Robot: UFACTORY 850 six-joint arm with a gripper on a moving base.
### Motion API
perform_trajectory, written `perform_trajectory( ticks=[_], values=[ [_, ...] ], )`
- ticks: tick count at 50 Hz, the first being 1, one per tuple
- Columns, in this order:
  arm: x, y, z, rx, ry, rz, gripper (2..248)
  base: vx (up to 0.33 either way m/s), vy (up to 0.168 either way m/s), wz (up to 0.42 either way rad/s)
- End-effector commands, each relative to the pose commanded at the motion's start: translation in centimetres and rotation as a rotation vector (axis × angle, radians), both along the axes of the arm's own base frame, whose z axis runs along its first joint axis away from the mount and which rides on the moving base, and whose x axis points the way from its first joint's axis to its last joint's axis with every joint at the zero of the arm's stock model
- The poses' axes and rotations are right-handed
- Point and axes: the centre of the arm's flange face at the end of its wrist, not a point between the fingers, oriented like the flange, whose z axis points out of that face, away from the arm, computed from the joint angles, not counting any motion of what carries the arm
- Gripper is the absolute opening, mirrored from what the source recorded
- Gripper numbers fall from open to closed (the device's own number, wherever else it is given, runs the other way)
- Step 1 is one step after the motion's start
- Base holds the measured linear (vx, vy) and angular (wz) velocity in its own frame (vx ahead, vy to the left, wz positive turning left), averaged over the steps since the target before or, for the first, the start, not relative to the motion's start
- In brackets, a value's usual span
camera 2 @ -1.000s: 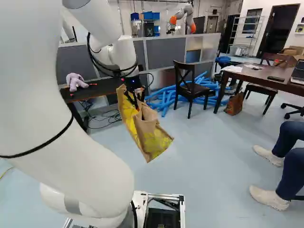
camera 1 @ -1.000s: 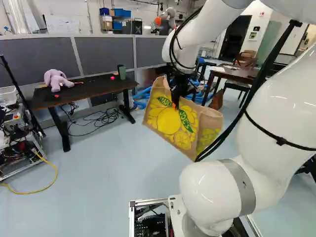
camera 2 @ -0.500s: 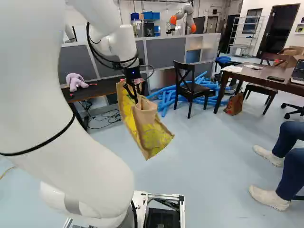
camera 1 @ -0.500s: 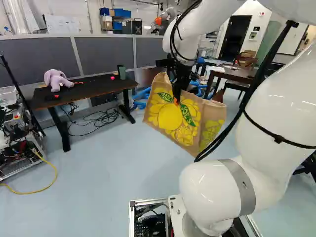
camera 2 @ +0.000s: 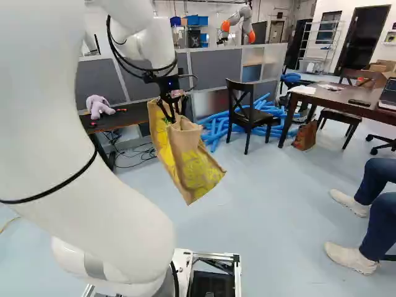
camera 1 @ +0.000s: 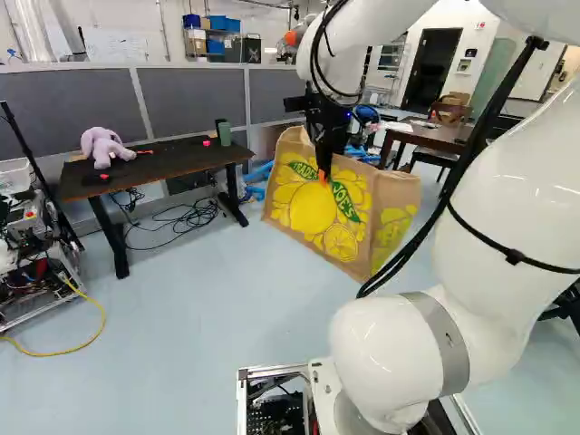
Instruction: Pick up the bag on the ground and place it on the table
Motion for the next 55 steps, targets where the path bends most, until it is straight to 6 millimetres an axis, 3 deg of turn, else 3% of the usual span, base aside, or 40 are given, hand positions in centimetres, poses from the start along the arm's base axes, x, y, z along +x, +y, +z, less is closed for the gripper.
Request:
perform_trajectory(
  ticks=[55],
  values=[
    [0.1,2.0,8.5,0.0,-0.018,0.043,21,0.0,0.0,0.0]
  ],
)
